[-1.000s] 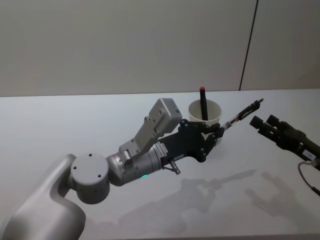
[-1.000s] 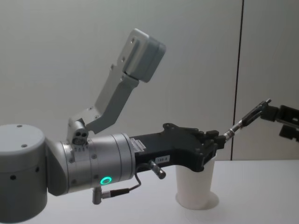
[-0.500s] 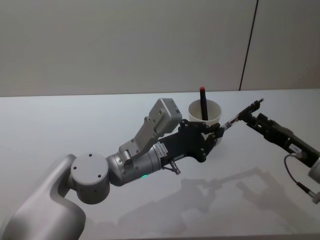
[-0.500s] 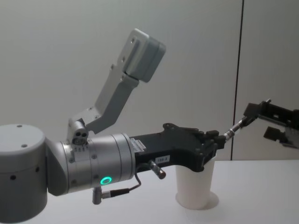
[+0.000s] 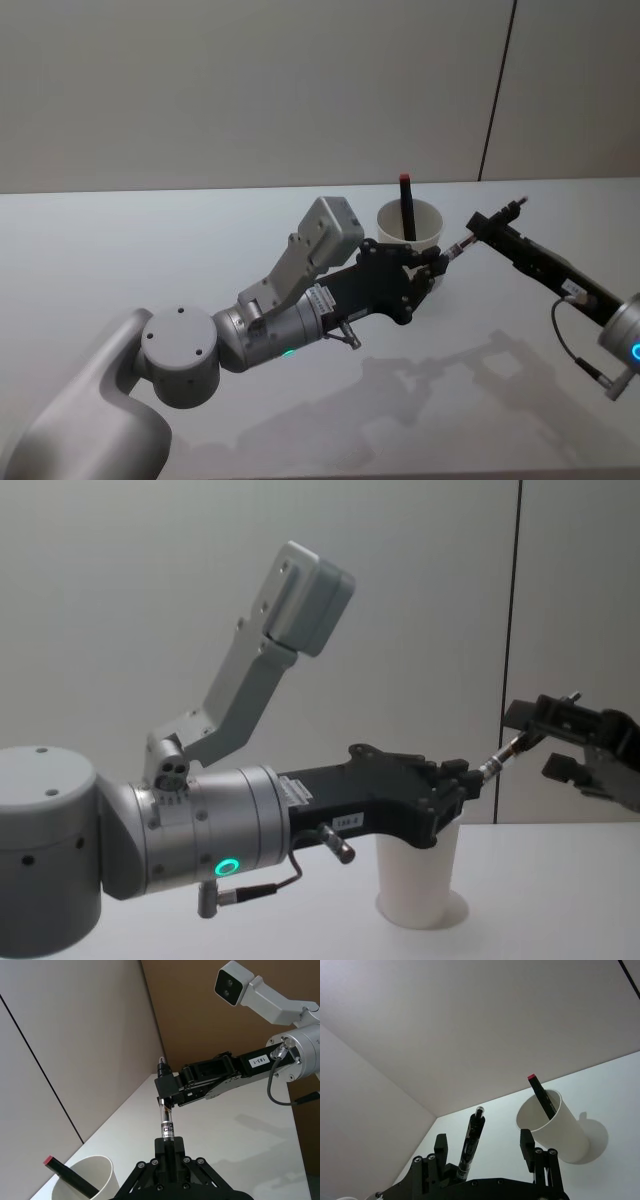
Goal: Place the pen into the pen holder.
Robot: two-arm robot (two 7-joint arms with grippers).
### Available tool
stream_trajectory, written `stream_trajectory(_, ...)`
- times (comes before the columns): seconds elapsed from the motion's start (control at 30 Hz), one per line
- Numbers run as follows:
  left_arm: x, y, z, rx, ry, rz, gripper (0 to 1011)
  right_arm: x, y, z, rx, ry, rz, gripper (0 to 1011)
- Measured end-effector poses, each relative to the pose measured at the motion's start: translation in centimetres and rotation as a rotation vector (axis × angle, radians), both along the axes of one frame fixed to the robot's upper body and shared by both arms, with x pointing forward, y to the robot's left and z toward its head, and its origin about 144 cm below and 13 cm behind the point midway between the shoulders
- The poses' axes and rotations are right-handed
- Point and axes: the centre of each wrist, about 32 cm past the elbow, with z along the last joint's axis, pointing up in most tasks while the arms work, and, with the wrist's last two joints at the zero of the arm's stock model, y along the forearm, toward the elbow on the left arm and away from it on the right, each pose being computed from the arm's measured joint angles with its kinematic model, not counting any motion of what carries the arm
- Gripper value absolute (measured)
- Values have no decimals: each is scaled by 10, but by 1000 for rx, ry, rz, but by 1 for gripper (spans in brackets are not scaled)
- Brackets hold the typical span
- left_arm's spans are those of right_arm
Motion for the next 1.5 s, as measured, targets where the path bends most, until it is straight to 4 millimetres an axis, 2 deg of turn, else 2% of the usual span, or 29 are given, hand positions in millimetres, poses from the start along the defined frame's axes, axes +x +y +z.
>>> stream_trajectory(0.1, 0, 0, 0, 0, 0, 0, 110, 1, 1, 0, 8, 7, -1, 907)
stream_trajectory(0.13, 0, 0, 0, 0, 0, 0, 110, 1, 2, 0, 10, 9, -1, 850)
stream_trajectory(0.2, 0, 0, 0, 0, 0, 0, 110, 1, 3, 0, 16, 13, -2, 797)
stream_trajectory(0.23, 0, 0, 0, 0, 0, 0, 110, 1, 3, 0, 16, 13, -2, 797)
stream_trajectory(0.4, 0, 0, 0, 0, 0, 0, 110, 2, 4, 0, 36, 19, -2, 606)
stream_trajectory(0.43, 0, 0, 0, 0, 0, 0, 110, 2, 5, 0, 39, 19, -2, 606)
stream_trajectory(0.53, 0, 0, 0, 0, 0, 0, 110, 2, 5, 0, 53, 17, -2, 484)
stream_trajectory(0.9, 0, 0, 0, 0, 0, 0, 110, 2, 8, 0, 113, -6, -4, 145)
stream_trajectory(1.07, 0, 0, 0, -1, -1, -1, 114, 1, 9, -1, 133, -15, -8, 133)
stream_trajectory(1.2, 0, 0, 0, 0, -1, 0, 201, 1, 9, 0, 143, -25, -15, 133)
stream_trajectory(1.23, 0, 0, 0, 0, -1, 0, 262, 1, 9, 0, 143, -25, -15, 133)
stream_trajectory(1.33, 0, 0, 0, 0, -1, 0, 330, 1, 10, 0, 147, -28, -17, 133)
stream_trajectory(1.4, 0, 0, 0, 0, 0, 0, 414, 1, 10, 0, 147, -31, -18, 133)
stream_trajectory(1.5, 0, 0, 0, 0, 0, 0, 472, 0, 10, 1, 146, -33, -19, 133)
